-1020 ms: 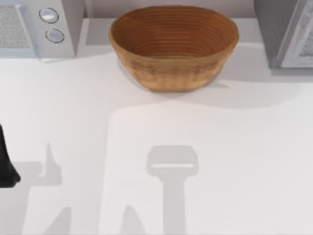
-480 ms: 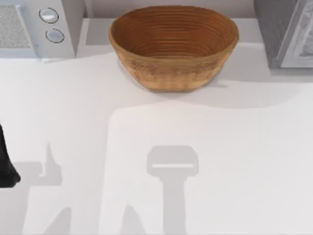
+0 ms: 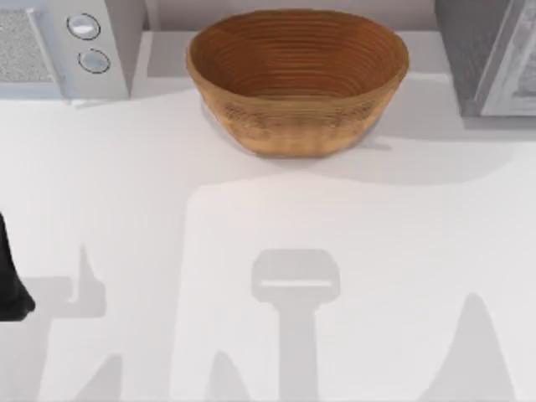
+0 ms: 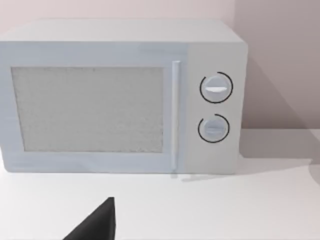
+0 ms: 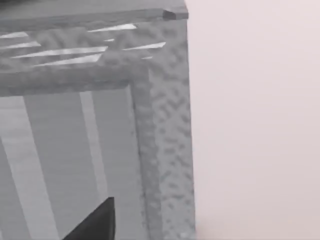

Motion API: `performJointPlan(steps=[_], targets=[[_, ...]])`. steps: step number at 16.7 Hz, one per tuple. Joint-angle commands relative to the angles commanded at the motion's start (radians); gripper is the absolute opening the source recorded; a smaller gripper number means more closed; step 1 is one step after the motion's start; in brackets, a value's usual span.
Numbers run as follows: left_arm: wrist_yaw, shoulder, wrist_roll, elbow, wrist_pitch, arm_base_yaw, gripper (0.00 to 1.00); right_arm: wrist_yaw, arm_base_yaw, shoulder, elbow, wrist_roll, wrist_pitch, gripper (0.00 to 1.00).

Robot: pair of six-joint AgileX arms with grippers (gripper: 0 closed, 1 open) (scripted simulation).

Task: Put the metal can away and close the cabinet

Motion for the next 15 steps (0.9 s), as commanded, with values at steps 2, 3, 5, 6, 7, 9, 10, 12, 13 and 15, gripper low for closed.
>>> performJointPlan(steps=[2, 3, 5, 6, 7, 9, 10, 12, 13, 15], targets=[[0.0, 0.0, 0.0, 0.0, 0.0, 0.0, 1.0, 0.004, 0.005, -0.033, 0.142, -0.003, -0.167, 1.0], [0.0, 0.0, 0.0, 0.0, 0.0, 0.0, 1.0, 0.007, 0.008, -0.05, 0.204, -0.004, -0.236, 1.0], [0.0, 0.0, 0.0, 0.0, 0.0, 0.0, 1.0, 0.013, 0.014, -0.08, 0.304, -0.007, -0.343, 1.0], [0.0, 0.0, 0.0, 0.0, 0.0, 0.0, 1.0, 0.016, 0.017, -0.091, 0.341, -0.008, -0.379, 1.0], [0.0, 0.0, 0.0, 0.0, 0.0, 0.0, 1.0, 0.018, 0.019, -0.1, 0.366, -0.009, -0.405, 1.0], [0.0, 0.0, 0.0, 0.0, 0.0, 0.0, 1.0, 0.019, 0.021, -0.107, 0.386, -0.009, -0.426, 1.0], [0.0, 0.0, 0.0, 0.0, 0.0, 0.0, 1.0, 0.019, 0.021, -0.107, 0.386, -0.009, -0.426, 1.0], [0.0, 0.0, 0.0, 0.0, 0.0, 0.0, 1.0, 0.019, 0.021, -0.107, 0.386, -0.009, -0.426, 1.0], [0.0, 0.0, 0.0, 0.0, 0.0, 0.0, 1.0, 0.018, 0.017, -0.106, 0.388, -0.009, -0.423, 1.0], [0.0, 0.0, 0.0, 0.0, 0.0, 0.0, 1.0, 0.026, 0.024, -0.104, 0.391, -0.009, -0.424, 1.0]])
